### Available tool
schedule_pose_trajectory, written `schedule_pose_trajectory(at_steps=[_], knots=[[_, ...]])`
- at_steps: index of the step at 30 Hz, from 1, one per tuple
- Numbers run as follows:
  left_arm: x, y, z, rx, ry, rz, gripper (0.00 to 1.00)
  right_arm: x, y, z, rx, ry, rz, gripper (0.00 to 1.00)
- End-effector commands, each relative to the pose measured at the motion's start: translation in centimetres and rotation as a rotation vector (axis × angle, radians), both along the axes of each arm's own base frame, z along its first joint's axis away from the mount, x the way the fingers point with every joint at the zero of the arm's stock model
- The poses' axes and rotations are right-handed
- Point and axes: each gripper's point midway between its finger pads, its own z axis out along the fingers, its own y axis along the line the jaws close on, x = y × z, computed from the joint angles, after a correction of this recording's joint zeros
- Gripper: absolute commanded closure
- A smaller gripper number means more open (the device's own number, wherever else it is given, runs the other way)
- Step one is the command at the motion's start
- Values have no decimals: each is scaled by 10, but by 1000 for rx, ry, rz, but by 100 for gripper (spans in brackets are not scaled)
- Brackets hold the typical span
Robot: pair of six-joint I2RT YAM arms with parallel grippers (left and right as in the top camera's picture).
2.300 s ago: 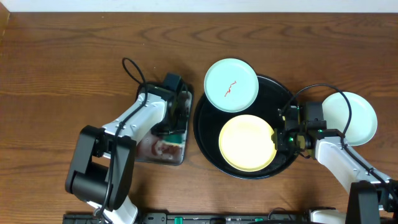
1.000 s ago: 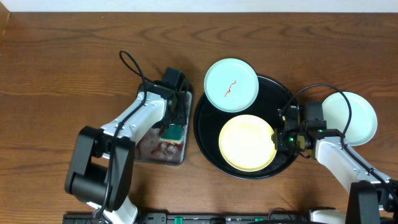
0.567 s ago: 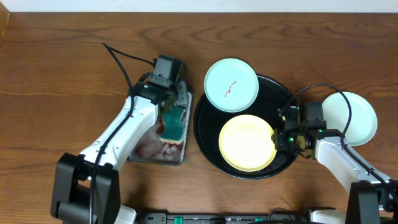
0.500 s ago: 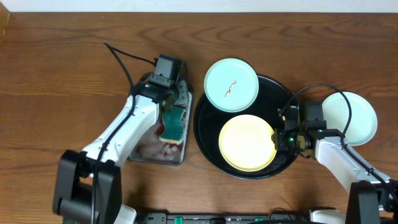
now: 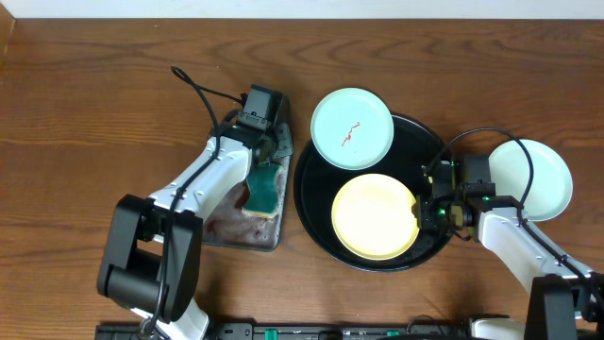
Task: Clean dirty plates on tray and stack at the side
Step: 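Return the sponge to the soapy tray with the left gripper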
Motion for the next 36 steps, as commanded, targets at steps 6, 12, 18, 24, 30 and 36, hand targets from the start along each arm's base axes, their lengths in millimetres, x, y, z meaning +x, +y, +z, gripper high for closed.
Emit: schedule_pose_trajectory(at_steps=[6, 12, 18, 24, 30, 36], knots=[[8, -7, -15, -33, 10, 26, 92, -11, 2, -7, 0, 35, 7, 87], [13, -14, -30, -33, 9, 14, 92, -11, 2, -7, 0, 35, 7, 87], [26, -23, -25, -60, -53, 3, 92, -11, 2, -7, 0, 35, 7, 87], [38, -38, -28, -97, -101, 9, 92, -12, 2, -7, 0, 36, 7, 88], [43, -40, -33, -114, -109, 30, 92, -13, 2, -7, -1, 41, 7, 88], [46, -41, -22, -123, -134, 27, 92, -12, 2, -7, -1, 39, 7, 87]])
